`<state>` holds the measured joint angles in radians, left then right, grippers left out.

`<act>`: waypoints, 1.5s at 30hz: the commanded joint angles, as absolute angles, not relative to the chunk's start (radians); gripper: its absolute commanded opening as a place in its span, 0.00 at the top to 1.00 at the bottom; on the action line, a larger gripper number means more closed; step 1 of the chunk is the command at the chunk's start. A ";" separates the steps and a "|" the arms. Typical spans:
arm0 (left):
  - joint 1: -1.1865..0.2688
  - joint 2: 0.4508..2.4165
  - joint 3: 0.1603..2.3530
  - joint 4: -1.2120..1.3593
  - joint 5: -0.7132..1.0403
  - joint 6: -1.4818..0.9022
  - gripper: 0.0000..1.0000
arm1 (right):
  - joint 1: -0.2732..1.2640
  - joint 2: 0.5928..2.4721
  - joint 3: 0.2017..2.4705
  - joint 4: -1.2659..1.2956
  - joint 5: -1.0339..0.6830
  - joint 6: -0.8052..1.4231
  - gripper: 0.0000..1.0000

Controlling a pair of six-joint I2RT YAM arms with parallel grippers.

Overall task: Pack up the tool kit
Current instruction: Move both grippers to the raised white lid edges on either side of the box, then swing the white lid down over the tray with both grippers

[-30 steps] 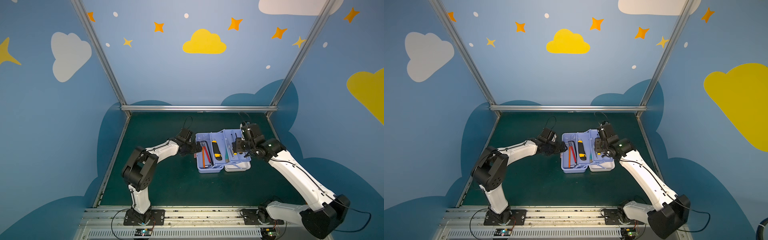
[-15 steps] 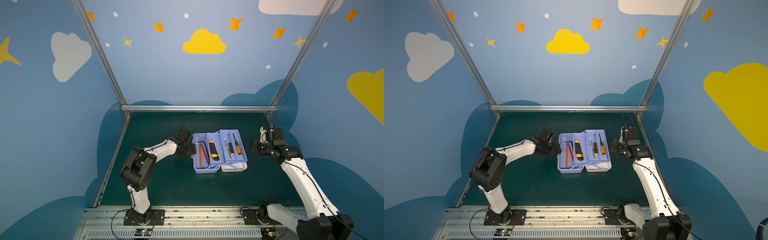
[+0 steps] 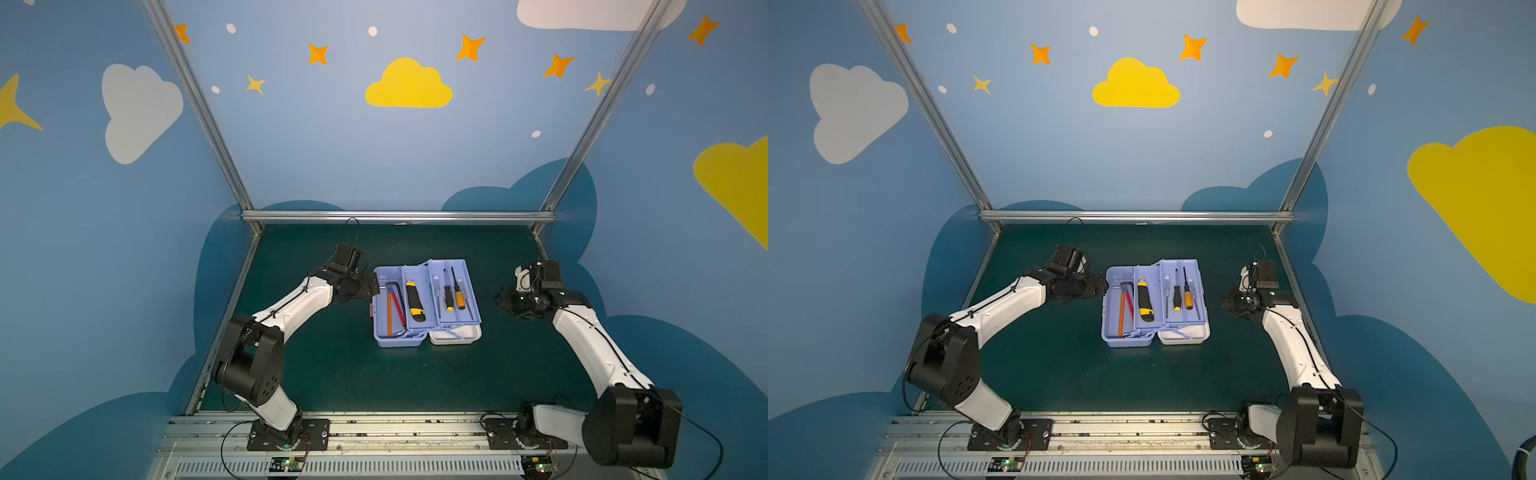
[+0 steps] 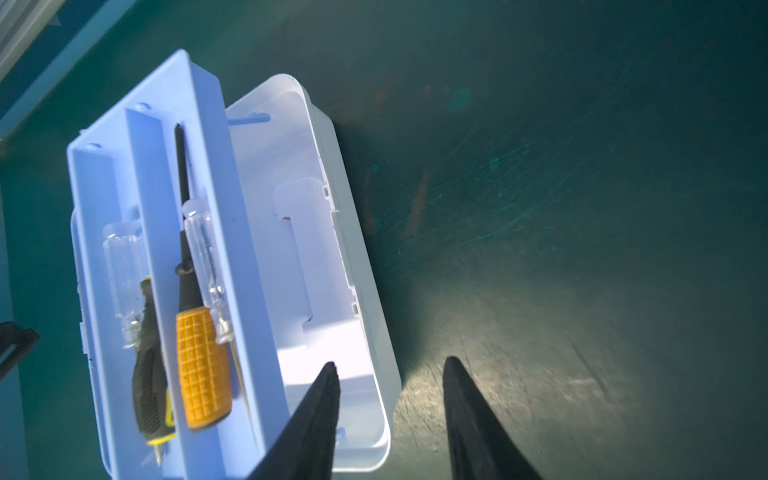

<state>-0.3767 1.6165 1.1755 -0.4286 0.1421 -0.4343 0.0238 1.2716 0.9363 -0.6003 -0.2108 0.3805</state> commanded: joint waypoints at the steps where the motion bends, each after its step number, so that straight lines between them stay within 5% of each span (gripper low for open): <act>1: -0.339 1.623 1.182 -0.490 0.116 -0.419 0.00 | 0.015 1.344 0.959 -0.574 -0.279 0.385 0.61; 7: -0.319 1.666 1.122 -0.434 0.127 -0.365 0.10 | 0.004 1.586 1.108 -0.703 -0.368 0.332 0.74; 18: -0.349 1.750 1.067 -0.295 0.287 -0.373 0.95 | 0.041 1.776 1.148 -0.627 -0.476 0.302 0.96; 29: -0.387 1.772 1.071 -0.253 0.358 -0.359 0.96 | 0.117 1.897 1.211 -0.604 -0.553 0.278 1.00; 45: -0.401 1.751 1.059 -0.197 0.390 -0.372 0.96 | 0.122 1.671 1.127 -0.569 -0.738 0.314 1.00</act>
